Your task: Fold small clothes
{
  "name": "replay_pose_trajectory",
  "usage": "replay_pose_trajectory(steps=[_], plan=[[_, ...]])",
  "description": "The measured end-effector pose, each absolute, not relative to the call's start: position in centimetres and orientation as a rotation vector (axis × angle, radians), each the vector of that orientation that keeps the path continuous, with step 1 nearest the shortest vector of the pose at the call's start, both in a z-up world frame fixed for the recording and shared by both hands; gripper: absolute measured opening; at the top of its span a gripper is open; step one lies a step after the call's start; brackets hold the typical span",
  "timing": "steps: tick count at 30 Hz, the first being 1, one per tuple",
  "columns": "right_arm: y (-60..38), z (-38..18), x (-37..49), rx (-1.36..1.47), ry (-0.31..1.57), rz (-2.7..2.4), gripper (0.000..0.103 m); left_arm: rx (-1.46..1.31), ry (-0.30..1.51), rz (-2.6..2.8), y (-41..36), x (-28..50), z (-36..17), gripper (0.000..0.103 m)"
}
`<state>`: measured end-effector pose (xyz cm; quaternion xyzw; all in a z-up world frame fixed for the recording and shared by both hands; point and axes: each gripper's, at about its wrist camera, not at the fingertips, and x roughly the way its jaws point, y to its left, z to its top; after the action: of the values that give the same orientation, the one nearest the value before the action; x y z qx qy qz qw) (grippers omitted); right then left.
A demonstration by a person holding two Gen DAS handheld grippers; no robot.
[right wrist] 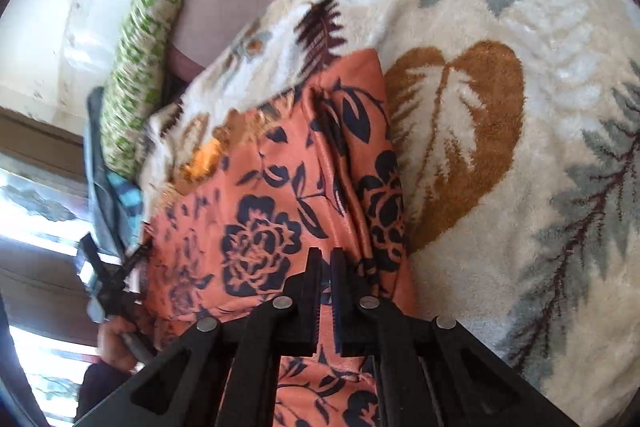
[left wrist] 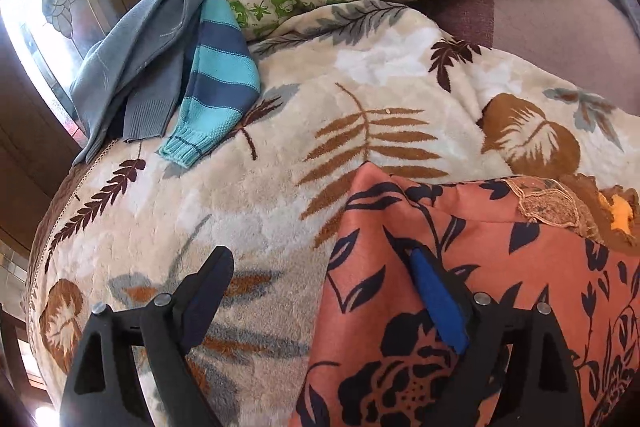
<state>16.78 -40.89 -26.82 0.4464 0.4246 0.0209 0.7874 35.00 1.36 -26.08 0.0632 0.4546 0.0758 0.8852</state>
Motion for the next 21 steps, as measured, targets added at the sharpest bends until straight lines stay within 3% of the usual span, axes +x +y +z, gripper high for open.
replay_pose_trajectory(steps=[2, 11, 16, 18, 21], plan=[[-42.4, -26.1, 15.7, 0.967, 0.858, -0.001, 0.01, 0.106, 0.943, 0.141, 1.5, 33.8, -25.8, 0.09], [-41.2, -26.9, 17.1, 0.953, 0.929, 0.035, 0.011, -0.06, 0.878, 0.192, 2.9, 27.5, -25.2, 0.09], [-41.2, -26.9, 17.3, 0.914, 0.922, -0.024, 0.011, 0.014, 0.882, 0.177, 1.2, 27.1, -26.4, 0.09], [-41.3, -27.2, 17.3, 0.916, 0.931, -0.035, 0.019, 0.01, 0.891, 0.186, 1.4, 28.0, -26.5, 0.09], [-41.1, -27.4, 17.5, 0.907, 0.943, -0.037, 0.02, -0.036, 0.924, 0.197, 2.0, 28.8, -26.7, 0.091]])
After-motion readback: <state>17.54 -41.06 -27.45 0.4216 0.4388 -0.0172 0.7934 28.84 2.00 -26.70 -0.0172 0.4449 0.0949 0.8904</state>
